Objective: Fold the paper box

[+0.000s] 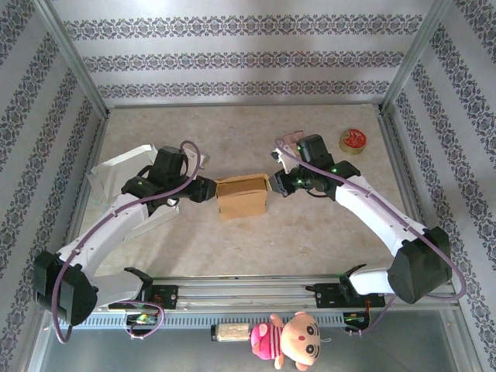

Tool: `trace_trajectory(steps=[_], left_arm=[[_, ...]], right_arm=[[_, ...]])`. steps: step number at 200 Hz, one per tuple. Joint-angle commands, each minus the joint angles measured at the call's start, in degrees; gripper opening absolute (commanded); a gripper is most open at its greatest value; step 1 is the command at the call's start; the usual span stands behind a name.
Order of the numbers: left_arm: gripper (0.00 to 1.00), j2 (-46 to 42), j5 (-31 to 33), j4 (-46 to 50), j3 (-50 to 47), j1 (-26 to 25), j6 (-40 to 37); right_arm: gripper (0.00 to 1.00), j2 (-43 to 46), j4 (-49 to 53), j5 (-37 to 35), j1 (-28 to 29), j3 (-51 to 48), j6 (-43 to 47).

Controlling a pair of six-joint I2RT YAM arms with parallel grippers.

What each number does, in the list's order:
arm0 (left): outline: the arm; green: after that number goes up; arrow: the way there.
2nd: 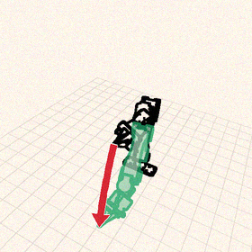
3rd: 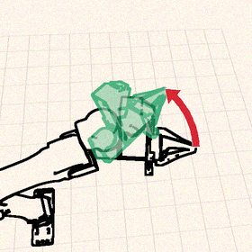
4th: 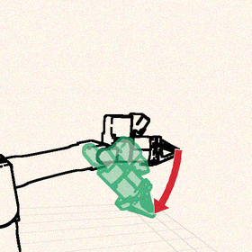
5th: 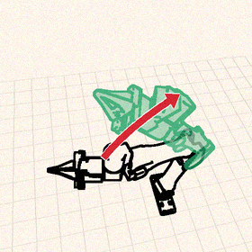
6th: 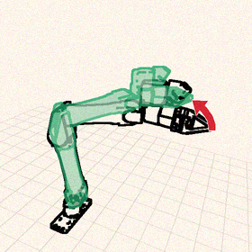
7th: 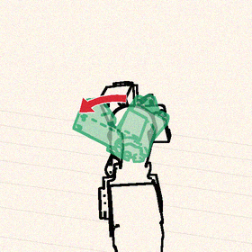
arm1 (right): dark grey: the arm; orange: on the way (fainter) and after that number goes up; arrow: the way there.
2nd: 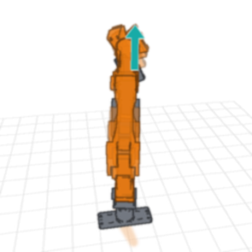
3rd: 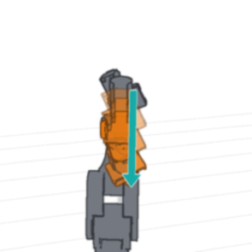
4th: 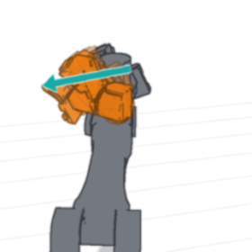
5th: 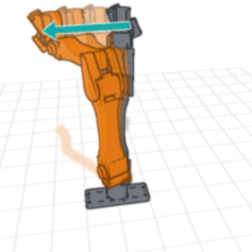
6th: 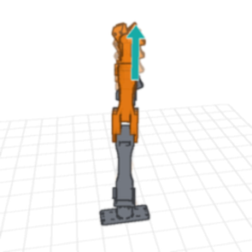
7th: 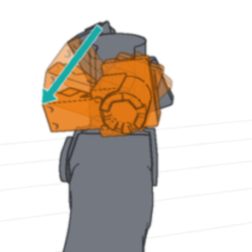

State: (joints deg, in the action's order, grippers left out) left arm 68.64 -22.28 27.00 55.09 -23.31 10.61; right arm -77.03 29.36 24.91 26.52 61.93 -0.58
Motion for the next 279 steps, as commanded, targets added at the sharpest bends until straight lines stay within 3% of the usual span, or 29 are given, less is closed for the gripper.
trace_trajectory(steps=[1, 124, 279], left_arm=[[0.45, -1.35, -1.37, -2.69, -0.31, -0.85, 1.39], [0.11, 1.47, -1.52, -1.32, 1.6, -1.02, 4.34], [0.09, 2.31, 0.04, -1.53, 3.03, -3.09, 5.06]], right_arm=[[0.15, 0.06, 1.57, -0.08, 0.88, 1.48, -1.59], [0.15, -0.66, 1.88, 0.41, 1.09, 3.05, -7.48], [0.14, -3.26, 3.24, 5.67, -0.16, 7.58, -25.82]])
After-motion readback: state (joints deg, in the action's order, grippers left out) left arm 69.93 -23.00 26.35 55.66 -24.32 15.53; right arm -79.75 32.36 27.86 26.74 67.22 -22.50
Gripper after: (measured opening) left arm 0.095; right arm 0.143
